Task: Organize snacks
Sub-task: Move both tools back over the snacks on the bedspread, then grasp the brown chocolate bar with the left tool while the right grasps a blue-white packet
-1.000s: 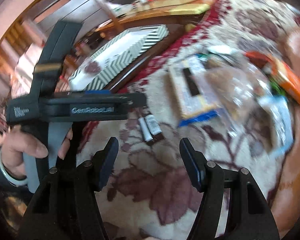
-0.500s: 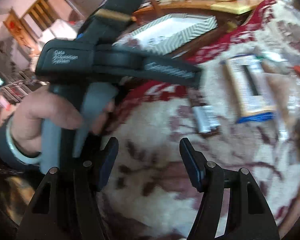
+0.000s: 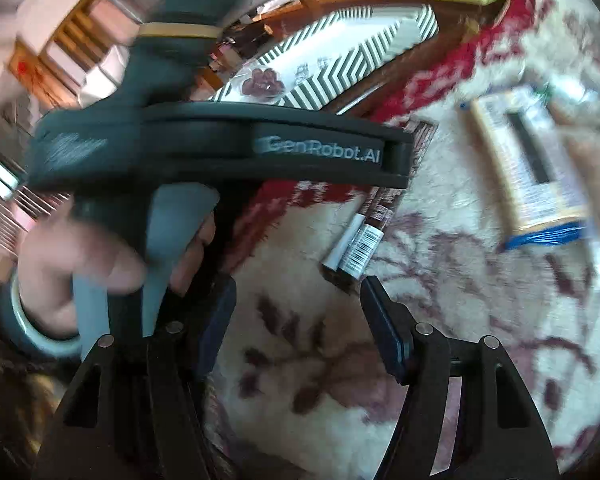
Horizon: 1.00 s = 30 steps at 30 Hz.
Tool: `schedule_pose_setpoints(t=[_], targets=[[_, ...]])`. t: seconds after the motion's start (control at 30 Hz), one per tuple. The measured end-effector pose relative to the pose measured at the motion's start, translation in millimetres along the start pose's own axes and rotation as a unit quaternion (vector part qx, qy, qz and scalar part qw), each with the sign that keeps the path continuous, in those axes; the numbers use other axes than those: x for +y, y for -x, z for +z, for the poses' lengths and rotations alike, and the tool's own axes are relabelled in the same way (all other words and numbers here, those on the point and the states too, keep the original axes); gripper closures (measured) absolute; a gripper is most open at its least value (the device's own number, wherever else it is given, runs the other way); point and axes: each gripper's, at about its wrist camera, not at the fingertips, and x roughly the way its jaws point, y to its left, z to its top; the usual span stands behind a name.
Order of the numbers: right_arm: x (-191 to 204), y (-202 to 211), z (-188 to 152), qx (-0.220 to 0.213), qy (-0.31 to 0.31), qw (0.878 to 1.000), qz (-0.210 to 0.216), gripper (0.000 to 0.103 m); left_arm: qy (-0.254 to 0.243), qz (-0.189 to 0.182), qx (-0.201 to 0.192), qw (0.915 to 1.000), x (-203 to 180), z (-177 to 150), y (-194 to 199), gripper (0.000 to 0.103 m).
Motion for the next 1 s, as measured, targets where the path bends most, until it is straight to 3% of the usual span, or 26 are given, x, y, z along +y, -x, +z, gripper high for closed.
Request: schedule_pose_setpoints(t=[0.2, 0.27, 0.33, 0.4, 0.5, 0.67, 0.8, 0.83, 0.9, 1.0], targets=[[-38, 38, -13, -0.036, -0.069, 0.996, -0.049, 0.037, -0.015, -0.006, 0.004, 0.9999, -10, -2, -2, 0.011], [-48, 52, -18, -0.047, -0.072, 0.991, -0.1, 0.037, -0.021, -0.006, 0.004, 0.9997, -14, -2, -3, 0.011], [-63, 73, -20, -0.058, -0.073, 0.983, -0.159, 0.037, -0.027, -0.009, 0.007, 0.9996, -18, -3, -6, 0.011], [-85, 93, -20, -0.078, -0.092, 0.975, -0.189, 0.037, -0.032, -0.01, 0.011, 0.9994, -22, -4, -9, 0.011], [-128, 113, -18, -0.075, -0.134, 0.958, -0.242, 0.034, -0.037, -0.008, 0.018, 0.9991, -26, -6, -14, 0.011], [-158, 104, -7, -0.037, -0.141, 0.955, -0.258, 0.034, -0.047, -0.005, 0.026, 0.9985, -32, -8, -21, 0.011], [-174, 86, 0, -0.01, -0.131, 0.959, -0.251, 0.034, -0.048, -0.005, 0.034, 0.9982, -34, -8, -27, 0.011], [-177, 87, -4, -0.004, -0.13, 0.96, -0.25, 0.038, -0.047, -0.008, 0.035, 0.9983, -33, -8, -28, 0.011], [-180, 80, -4, 0.01, -0.135, 0.959, -0.249, 0.055, -0.048, -0.014, 0.032, 0.9982, -32, -8, -27, 0.011], [-180, 86, -8, 0.005, -0.15, 0.958, -0.246, 0.07, -0.057, -0.024, 0.023, 0.9979, -29, -11, -27, 0.022]])
